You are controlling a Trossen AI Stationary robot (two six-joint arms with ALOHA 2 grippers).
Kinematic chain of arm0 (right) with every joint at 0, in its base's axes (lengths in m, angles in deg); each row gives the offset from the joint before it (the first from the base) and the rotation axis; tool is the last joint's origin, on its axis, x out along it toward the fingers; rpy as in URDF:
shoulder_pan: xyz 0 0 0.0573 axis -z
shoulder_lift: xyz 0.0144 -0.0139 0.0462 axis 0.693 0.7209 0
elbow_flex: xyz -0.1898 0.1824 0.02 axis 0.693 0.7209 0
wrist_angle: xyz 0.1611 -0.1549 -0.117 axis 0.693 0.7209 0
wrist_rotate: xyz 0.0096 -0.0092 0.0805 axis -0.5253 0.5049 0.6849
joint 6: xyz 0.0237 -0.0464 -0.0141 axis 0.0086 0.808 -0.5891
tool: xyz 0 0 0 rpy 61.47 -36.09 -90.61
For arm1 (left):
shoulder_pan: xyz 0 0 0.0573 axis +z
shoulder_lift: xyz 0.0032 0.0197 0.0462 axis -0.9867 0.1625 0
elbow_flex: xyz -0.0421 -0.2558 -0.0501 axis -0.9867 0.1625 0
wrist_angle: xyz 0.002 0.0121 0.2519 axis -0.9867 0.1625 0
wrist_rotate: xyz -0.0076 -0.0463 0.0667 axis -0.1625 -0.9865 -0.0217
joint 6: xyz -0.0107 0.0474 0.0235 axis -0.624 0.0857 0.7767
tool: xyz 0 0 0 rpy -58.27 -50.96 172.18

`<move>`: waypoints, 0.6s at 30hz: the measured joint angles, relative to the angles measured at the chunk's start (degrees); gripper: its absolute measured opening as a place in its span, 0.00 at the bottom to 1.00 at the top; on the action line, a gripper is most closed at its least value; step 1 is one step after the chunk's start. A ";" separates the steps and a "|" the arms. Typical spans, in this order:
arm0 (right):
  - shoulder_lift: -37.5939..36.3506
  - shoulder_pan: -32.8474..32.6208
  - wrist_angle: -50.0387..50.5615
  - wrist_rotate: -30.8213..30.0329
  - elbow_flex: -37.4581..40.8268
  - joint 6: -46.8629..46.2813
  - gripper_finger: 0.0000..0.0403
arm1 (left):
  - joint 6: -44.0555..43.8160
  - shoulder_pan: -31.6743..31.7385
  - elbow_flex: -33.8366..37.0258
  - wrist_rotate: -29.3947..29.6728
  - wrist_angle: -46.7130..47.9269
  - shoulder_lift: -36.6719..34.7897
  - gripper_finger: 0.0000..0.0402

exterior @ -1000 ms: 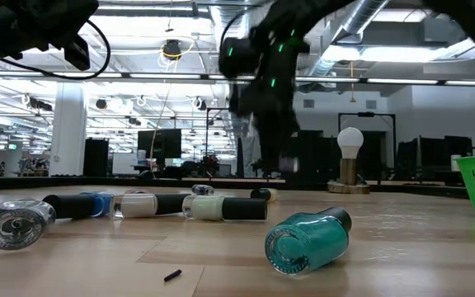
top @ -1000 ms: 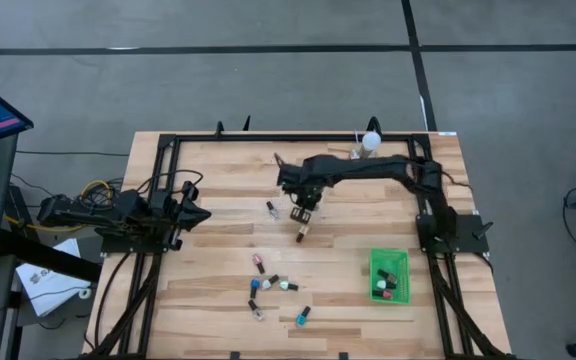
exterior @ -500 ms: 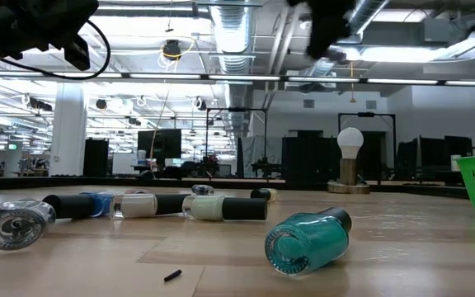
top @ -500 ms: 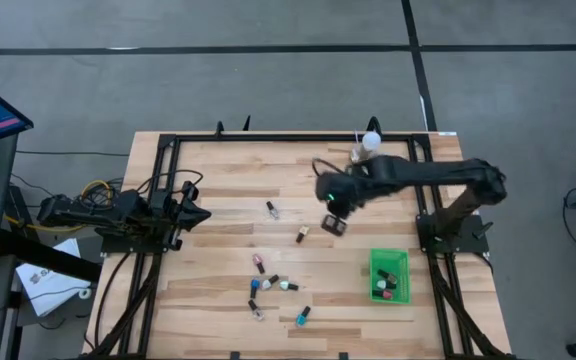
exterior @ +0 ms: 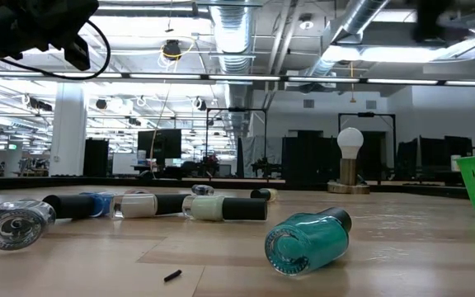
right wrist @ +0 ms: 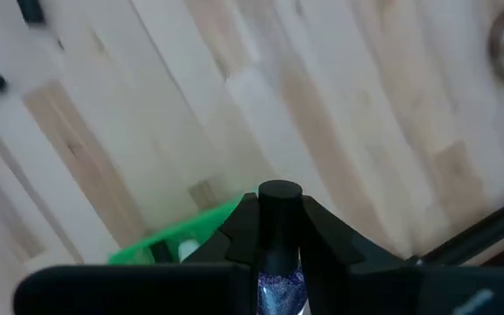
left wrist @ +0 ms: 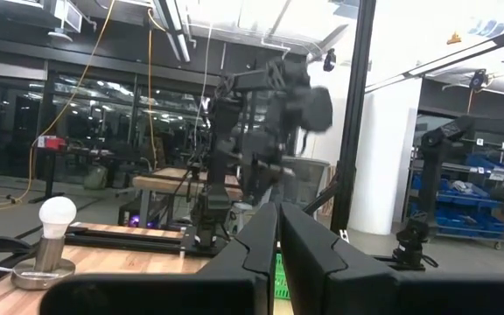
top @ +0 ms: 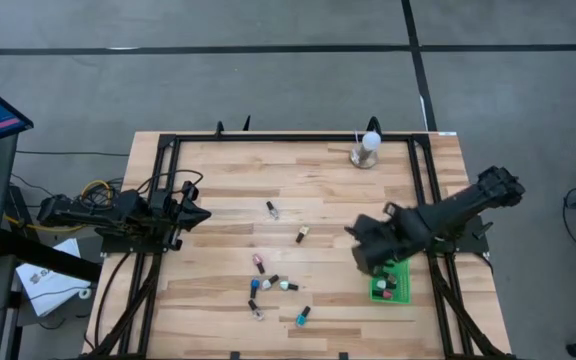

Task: Pick & Place Nail Polish
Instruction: Put the purple nail polish into the green bin

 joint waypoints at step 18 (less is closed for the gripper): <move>-9.99 -8.97 -33.53 7.83 35.87 -7.61 0.11 | 0.00 0.00 0.00 0.03 0.00 0.00 0.03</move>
